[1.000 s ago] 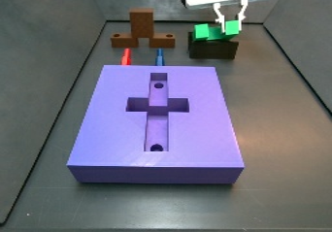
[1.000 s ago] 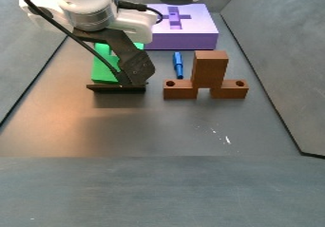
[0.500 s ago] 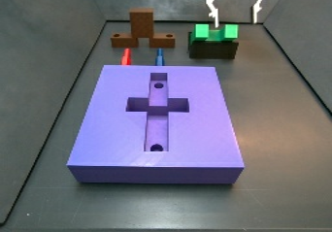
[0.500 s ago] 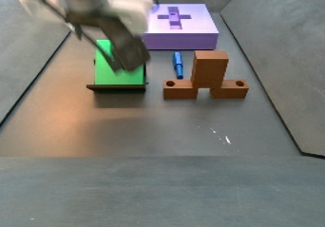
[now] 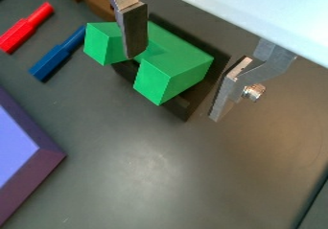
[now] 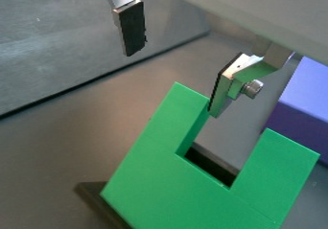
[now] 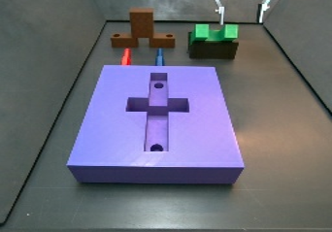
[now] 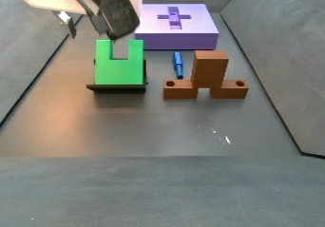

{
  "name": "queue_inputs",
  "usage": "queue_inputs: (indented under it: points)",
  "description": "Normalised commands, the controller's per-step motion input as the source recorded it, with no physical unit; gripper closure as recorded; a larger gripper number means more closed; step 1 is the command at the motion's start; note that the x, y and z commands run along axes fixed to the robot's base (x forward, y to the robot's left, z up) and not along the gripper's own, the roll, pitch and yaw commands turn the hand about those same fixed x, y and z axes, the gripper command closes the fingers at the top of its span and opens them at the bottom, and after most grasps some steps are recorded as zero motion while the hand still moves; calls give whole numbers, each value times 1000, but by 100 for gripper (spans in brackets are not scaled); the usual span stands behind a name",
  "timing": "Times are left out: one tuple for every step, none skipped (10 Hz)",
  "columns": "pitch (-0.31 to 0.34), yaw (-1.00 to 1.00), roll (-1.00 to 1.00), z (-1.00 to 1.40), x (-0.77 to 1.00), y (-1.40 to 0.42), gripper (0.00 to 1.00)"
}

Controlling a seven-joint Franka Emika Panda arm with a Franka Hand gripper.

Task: Pick up the green object. Move up. Place the green object on the fixture. Regrasp the green object. Move to above the board. Insert the green object.
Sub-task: Regrasp the green object.

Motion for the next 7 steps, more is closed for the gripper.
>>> queue_inputs:
  points:
    - [209, 14, 1000, 74, 0, -100, 0]
    - [209, 14, 1000, 74, 0, -100, 0]
    - [203, 14, 1000, 74, 0, -100, 0]
    - [211, 34, 1000, 74, 0, -103, 0]
    - [220, 71, 1000, 83, 51, -103, 0]
    - [120, 49, 1000, 217, 89, -163, 0]
    - [103, 74, 1000, 206, 71, -126, 0]
